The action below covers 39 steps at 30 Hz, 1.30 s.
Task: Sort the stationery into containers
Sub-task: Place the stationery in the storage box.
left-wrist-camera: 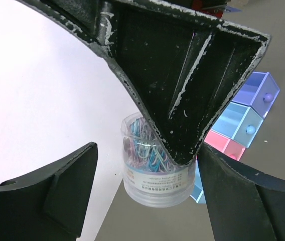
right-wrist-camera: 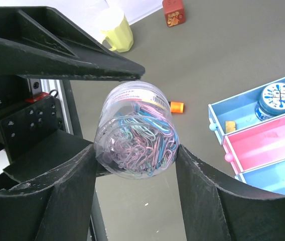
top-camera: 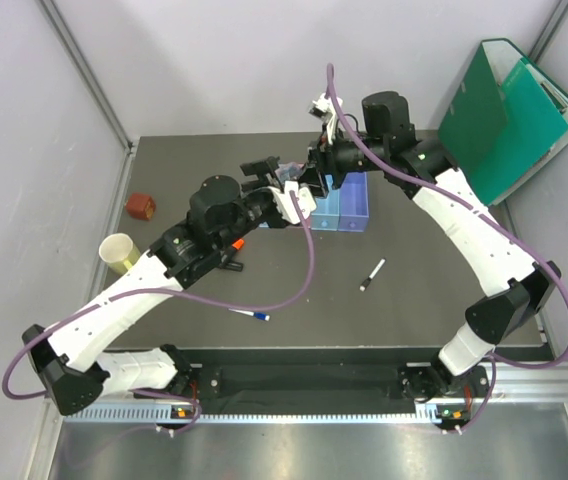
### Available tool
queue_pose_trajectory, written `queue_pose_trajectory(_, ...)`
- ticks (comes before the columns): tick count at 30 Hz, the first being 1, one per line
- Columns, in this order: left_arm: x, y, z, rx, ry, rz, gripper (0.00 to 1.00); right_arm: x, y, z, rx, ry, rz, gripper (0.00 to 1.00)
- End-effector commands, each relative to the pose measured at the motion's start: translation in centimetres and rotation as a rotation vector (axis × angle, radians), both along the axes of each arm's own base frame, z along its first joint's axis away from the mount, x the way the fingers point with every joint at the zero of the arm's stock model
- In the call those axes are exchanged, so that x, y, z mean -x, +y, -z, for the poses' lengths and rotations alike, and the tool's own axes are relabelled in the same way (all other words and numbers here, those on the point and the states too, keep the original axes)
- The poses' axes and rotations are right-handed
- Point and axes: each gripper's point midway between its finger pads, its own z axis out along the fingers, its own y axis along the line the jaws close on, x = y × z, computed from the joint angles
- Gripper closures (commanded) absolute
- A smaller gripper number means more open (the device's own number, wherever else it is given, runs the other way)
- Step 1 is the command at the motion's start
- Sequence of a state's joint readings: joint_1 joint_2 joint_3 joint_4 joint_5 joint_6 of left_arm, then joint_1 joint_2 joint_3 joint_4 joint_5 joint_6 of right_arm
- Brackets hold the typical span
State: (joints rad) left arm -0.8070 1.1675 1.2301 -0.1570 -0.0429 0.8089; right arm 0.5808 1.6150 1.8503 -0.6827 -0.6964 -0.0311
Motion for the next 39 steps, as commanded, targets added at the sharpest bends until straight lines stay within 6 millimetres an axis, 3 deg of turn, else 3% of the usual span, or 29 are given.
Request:
queue_pose_trajectory(1, 0.7, 0.8, -1.7, 0.07, -0.029, -0.011, 0.15, -0.3, 0.5, -0.5, -0.005, -0.032, 0.003, 0.78)
queue_pose_trajectory(10, 2.3, 2.2, 1.0, 0.06, 0.068, -0.021, 0.12, -1.8, -0.9, -2.8, -0.022, -0.092, 0.074, 0.79)
queue_pose_trajectory(17, 3.0, 2.1, 1.5, 0.067, 0.16, -0.009, 0.07, -2.1, -3.1, -5.5, -0.088, -0.106, 0.09, 0.8)
queue_pose_trajectory(23, 3.3, 0.5, 0.4, 0.19, 0.306, 0.019, 0.06, -0.3, -5.2, -8.0, -0.215, -0.061, 0.045, 0.81)
queue_pose_trajectory(28, 2.8, -0.7, -1.9, 0.244, 0.373, 0.039, 0.05, 1.6, -5.8, -7.5, -0.221, -0.053, -0.005, 0.86)
queue_pose_trajectory(29, 2.6, -1.7, -1.4, 0.246, 0.425, 0.063, 0.05, 2.0, -6.1, -7.8, -0.227, -0.064, -0.008, 0.87)
queue_pose_trajectory(30, 2.5, -1.5, -3.2, 0.273, 0.431, 0.072, 0.06, 2.2, -6.3, -7.3, -0.224, -0.055, -0.01, 0.88)
queue_pose_trajectory(32, 2.1, -2.9, -3.4, 0.308, 0.511, 0.114, 0.06, 3.2, -6.6, -7.5, -0.233, -0.068, -0.015, 0.88)
queue_pose_trajectory(33, 1.7, -2.7, -5.2, 0.344, 0.504, 0.123, 0.06, 3.2, -6.7, -7.2, -0.232, -0.072, -0.011, 0.88)
queue_pose_trajectory(39, 1.7, -3.9, -5.7, 0.393, 0.621, 0.259, 0.06, 3.6, -7.9, -7.9, -0.235, -0.114, 0.034, 0.87)
